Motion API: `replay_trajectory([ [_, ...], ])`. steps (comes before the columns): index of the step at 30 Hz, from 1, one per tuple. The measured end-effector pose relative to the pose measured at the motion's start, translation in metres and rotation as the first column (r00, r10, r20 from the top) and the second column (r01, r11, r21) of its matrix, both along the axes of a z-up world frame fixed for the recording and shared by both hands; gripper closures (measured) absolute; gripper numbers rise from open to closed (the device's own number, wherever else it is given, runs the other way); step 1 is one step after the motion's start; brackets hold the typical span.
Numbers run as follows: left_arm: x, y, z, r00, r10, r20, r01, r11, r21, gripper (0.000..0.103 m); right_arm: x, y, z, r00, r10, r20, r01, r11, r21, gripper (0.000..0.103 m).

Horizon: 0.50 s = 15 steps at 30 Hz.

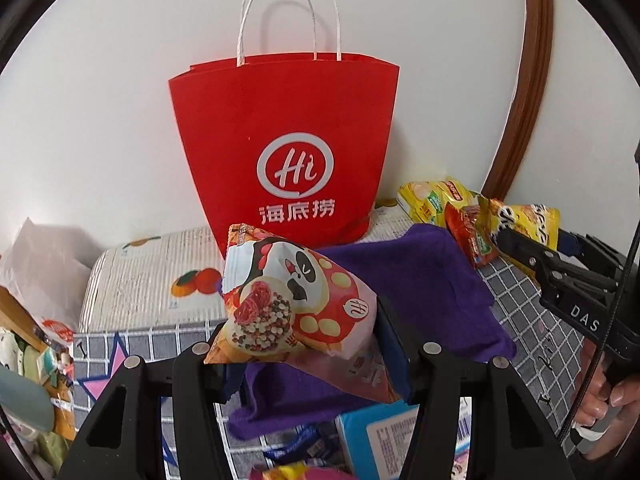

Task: Organize snacks
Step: 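Carry both bags onto the purple towel and open both tools to release them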

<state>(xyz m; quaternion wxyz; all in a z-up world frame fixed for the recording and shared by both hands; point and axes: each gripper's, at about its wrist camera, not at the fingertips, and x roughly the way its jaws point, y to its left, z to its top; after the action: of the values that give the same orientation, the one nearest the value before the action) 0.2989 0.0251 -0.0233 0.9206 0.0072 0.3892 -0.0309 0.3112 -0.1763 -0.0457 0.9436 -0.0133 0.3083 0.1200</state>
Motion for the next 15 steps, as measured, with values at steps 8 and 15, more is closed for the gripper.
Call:
replay_trajectory([
  [8, 0.030, 0.003, -0.004, 1.000, 0.004, -0.005, -0.004, 1.000, 0.011, 0.048, 0.032, 0.007, 0.003, 1.000, 0.010, 0.009, -0.010, 1.000, 0.018, 0.048],
  [15, 0.055, 0.006, -0.028, 0.999, -0.003, -0.053, 0.002, 1.000, -0.020, 0.048, 0.057, 0.011, -0.033, 0.997, 0.011, -0.071, -0.011, 1.000, -0.004, 0.048],
])
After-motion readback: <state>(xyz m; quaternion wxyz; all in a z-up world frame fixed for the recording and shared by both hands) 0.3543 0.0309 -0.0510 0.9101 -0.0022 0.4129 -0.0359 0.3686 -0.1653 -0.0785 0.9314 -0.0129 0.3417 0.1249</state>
